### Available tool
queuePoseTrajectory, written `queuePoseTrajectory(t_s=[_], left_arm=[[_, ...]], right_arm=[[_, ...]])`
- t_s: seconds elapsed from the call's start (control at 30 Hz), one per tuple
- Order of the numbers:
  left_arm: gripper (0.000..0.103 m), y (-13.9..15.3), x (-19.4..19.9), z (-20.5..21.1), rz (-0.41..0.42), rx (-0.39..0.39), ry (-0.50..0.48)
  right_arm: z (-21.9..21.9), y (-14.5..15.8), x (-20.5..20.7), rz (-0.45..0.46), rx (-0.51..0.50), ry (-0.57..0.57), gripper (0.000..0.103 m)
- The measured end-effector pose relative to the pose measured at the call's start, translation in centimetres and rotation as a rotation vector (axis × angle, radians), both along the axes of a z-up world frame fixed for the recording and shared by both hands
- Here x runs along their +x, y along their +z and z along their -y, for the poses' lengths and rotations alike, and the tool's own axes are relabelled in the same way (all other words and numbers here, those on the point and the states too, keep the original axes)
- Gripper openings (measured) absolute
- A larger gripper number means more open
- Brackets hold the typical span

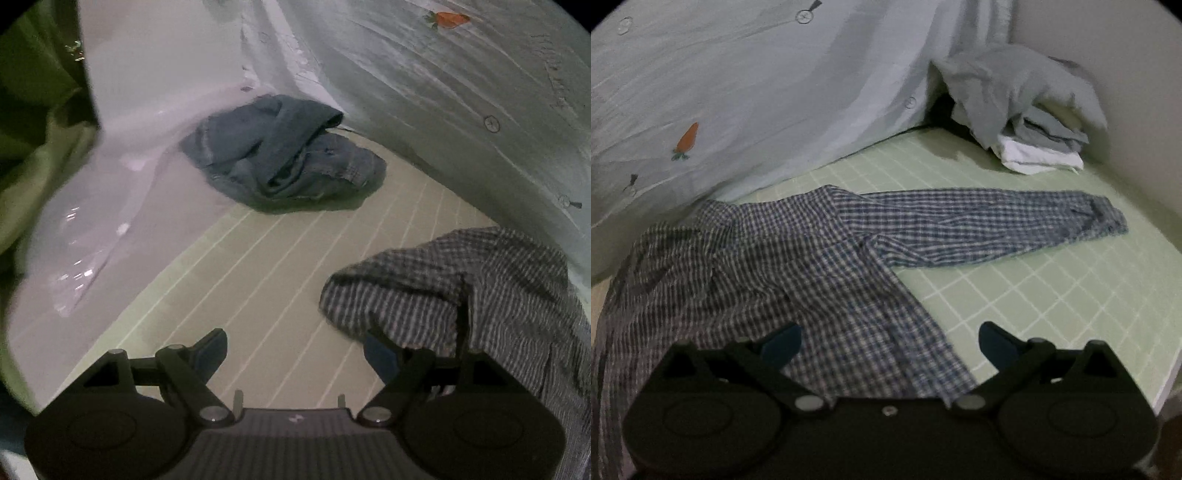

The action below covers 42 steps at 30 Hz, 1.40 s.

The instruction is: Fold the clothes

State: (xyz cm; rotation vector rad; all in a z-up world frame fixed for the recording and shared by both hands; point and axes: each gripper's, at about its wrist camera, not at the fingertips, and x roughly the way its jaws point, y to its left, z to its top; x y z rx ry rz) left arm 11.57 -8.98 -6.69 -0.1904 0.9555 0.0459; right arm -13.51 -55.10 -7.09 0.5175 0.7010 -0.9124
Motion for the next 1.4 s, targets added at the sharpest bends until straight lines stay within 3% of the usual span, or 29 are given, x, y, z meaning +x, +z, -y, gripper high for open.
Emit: queuePoseTrajectory(t_s=[0.2, 0.47, 0.53, 0.63, 0.67, 0.7, 0.9, 1.03, 1.13, 1.23, 1.4], left_arm=[[0.082, -3.8, 5.9, 0.9, -0.048, -0.069, -0.052], [0.078, -7.2, 10.4, 2.9, -0.105, -0.003, -0.111], [0.067, -7.5, 10.5, 3.1, -0.098, 0.013, -0.119], [0.025, -7.7, 10.6, 3.3, -0.087, 0.010, -0.134], [0.003, -7.7, 10.6, 3.2, -0.074, 0.016, -0.118], [0.002, -7.7, 10.7, 3.2, -0.066, 0.038, -0.102], [0.002, -3.9, 11.4, 1.8, 0.046, 0.028, -0.068], [0.002, 2.3, 10.3, 2.0, 0.206, -0.018, -0.054], [0.002, 6.2, 8.5, 3.8, 0.270, -0.052, -0.128], [0.002, 6.0, 6.8, 6.1, 0.202, -0.114, -0.210], [0.004, -1.7, 5.4, 9.7, -0.087, -0.154, -0.315]], right_arm=[[0.1, -0.3, 2.6, -0.053, -0.007, -0.068, 0.103], [2.6, -1.4, 5.7, -0.118, 0.034, -0.162, 0.103], [2.6, -1.5, 6.0, -0.137, 0.029, -0.160, 0.103], [2.6, -1.8, 6.1, -0.158, 0.021, -0.161, 0.103], [2.6, -1.8, 6.1, -0.162, 0.019, -0.164, 0.103], [2.6, -1.9, 6.1, -0.167, 0.018, -0.167, 0.103], [3.4, -1.9, 5.1, -0.140, 0.023, -0.190, 0.103], [3.9, -2.1, 4.4, -0.112, 0.036, -0.203, 0.103], [4.4, -2.3, 3.9, -0.092, 0.045, -0.212, 0.103], [4.8, -2.4, 3.3, -0.071, 0.055, -0.222, 0.103], [4.7, -3.4, 3.6, -0.068, 0.087, -0.193, 0.103]])
